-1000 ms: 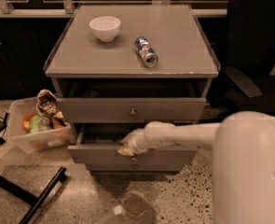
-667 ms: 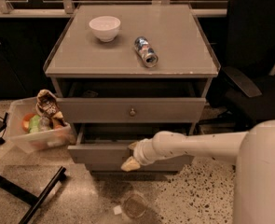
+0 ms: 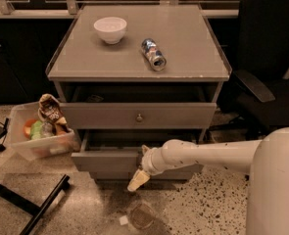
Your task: Open middle drawer
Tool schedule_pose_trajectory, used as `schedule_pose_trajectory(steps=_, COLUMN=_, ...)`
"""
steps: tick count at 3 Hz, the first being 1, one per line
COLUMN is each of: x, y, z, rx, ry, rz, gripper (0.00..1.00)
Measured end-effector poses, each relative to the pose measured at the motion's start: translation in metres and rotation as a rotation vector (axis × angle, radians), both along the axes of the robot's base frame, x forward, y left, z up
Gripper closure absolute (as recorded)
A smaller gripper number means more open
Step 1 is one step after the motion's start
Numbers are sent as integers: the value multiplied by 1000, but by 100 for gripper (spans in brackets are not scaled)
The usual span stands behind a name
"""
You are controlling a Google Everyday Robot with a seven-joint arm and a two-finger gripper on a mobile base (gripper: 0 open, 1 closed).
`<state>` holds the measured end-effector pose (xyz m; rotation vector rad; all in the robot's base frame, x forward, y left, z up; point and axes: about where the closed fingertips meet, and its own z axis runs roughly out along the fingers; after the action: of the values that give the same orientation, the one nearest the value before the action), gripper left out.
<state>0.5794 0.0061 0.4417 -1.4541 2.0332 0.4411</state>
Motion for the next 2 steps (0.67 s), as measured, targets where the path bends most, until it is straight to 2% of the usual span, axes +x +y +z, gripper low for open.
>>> schedule_pose_trajectory(steps=1, x=0, y=0, z=0, rx=0, ry=0, rz=0, gripper=0)
schedule_pose_trajectory(steps=2, x=-1, y=3, z=-13, rx=-17, ry=22, rz=25, gripper=0)
